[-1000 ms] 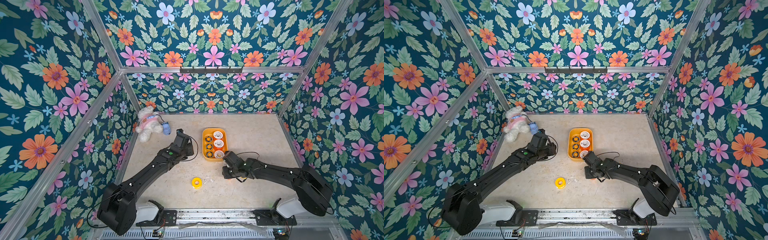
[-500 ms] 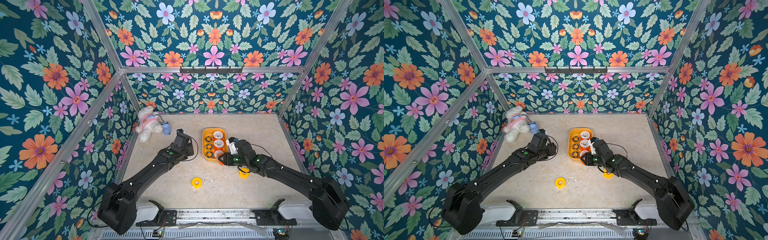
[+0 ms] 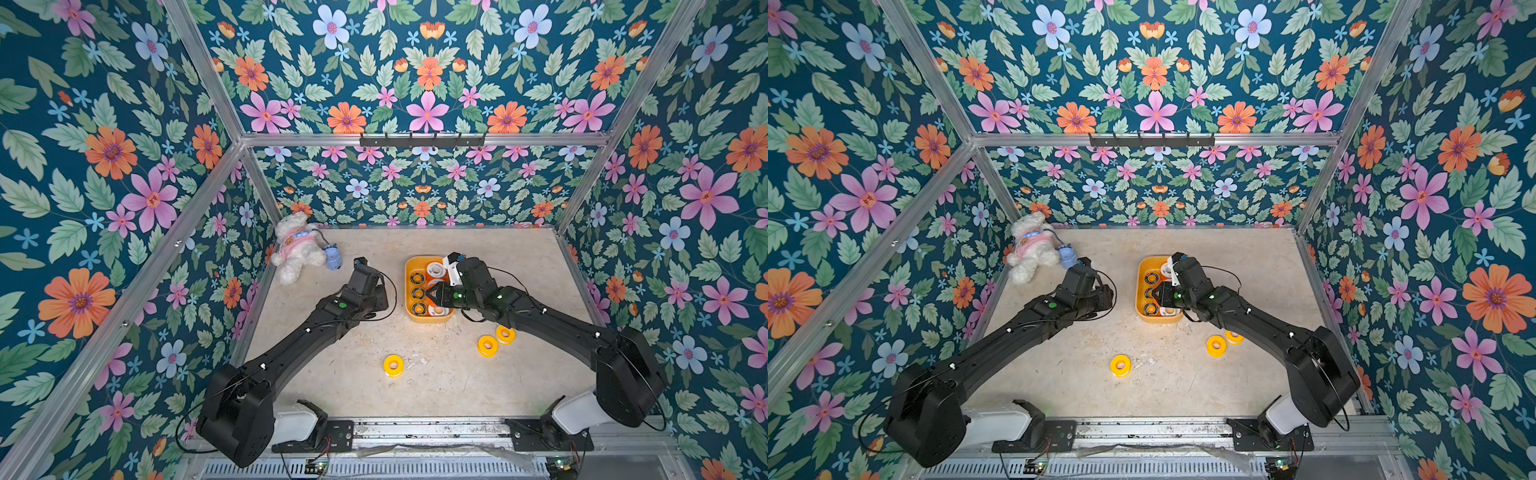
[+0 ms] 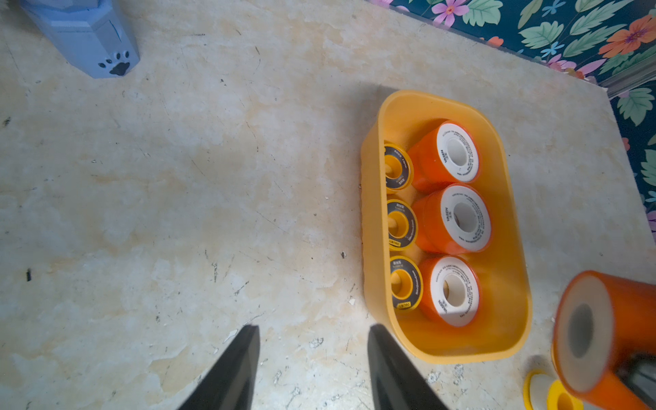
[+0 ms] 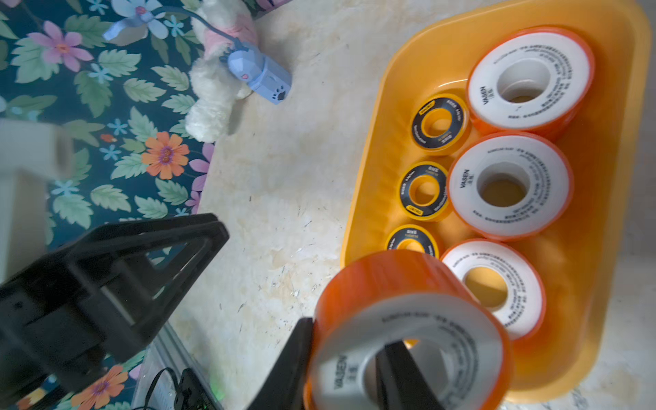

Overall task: Put the sealing tape into the storage box
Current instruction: Place the sealing tape in the storage box.

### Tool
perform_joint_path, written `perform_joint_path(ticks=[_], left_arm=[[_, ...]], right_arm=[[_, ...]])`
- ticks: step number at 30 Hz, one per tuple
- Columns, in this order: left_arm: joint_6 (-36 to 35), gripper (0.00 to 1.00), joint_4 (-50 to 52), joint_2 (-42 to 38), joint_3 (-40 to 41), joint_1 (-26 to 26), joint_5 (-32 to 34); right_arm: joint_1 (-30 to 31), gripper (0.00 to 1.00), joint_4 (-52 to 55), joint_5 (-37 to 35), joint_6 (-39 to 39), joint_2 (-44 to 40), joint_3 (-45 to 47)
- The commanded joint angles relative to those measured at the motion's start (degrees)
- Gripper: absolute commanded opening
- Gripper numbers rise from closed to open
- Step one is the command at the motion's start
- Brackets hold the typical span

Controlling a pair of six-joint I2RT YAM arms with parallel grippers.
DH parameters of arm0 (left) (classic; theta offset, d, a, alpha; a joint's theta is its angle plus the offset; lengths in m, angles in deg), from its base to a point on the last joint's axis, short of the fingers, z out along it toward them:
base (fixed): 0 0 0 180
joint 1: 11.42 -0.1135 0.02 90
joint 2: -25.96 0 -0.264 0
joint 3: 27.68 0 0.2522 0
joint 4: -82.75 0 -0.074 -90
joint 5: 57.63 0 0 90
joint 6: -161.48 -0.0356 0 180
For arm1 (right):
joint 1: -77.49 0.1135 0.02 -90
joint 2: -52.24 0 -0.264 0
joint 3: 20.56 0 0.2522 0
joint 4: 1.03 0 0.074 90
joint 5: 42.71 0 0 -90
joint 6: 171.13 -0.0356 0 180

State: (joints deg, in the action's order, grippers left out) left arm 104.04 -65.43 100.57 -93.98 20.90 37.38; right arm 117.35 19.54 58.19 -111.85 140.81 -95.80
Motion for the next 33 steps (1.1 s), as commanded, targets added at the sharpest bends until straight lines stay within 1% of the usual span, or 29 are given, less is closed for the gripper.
perform_joint_path(ticks=[1, 11, 12, 20, 28, 33], left_arm=[[-0.7, 0.55, 0.9, 0.1, -0.4, -0.1, 0.9], [-0.9, 0.55, 1.1, 0.6, -0.5, -0.1, 1.1], [-0.9, 0.55, 1.1, 0.7, -0.6, -0.1, 1.1], [-0.8, 0.55, 0.8, 1.1, -0.6, -0.1, 1.0], [-0.8, 0.55, 0.7, 1.1, -0.6, -0.1, 1.3], [-0.8, 0.55, 0.9, 1.2, -0.4, -0.1, 1.4]], right_arm=[[0.0, 0.27, 3.7, -4.0, 0.4, 2.5, -1.9], [0.0, 0.28, 5.6, -6.4, 1.0, 5.8, -3.4], [0.0, 0.28, 6.0, -6.6, 1.1, 8.0, -3.6], [0.0, 0.29, 9.0, -9.0, 1.6, 10.7, -5.2], [0.0, 0.29, 10.0, -9.7, 1.5, 12.0, -5.7], [0.1, 0.32, 10.5, -9.8, 1.5, 12.9, -6.0]])
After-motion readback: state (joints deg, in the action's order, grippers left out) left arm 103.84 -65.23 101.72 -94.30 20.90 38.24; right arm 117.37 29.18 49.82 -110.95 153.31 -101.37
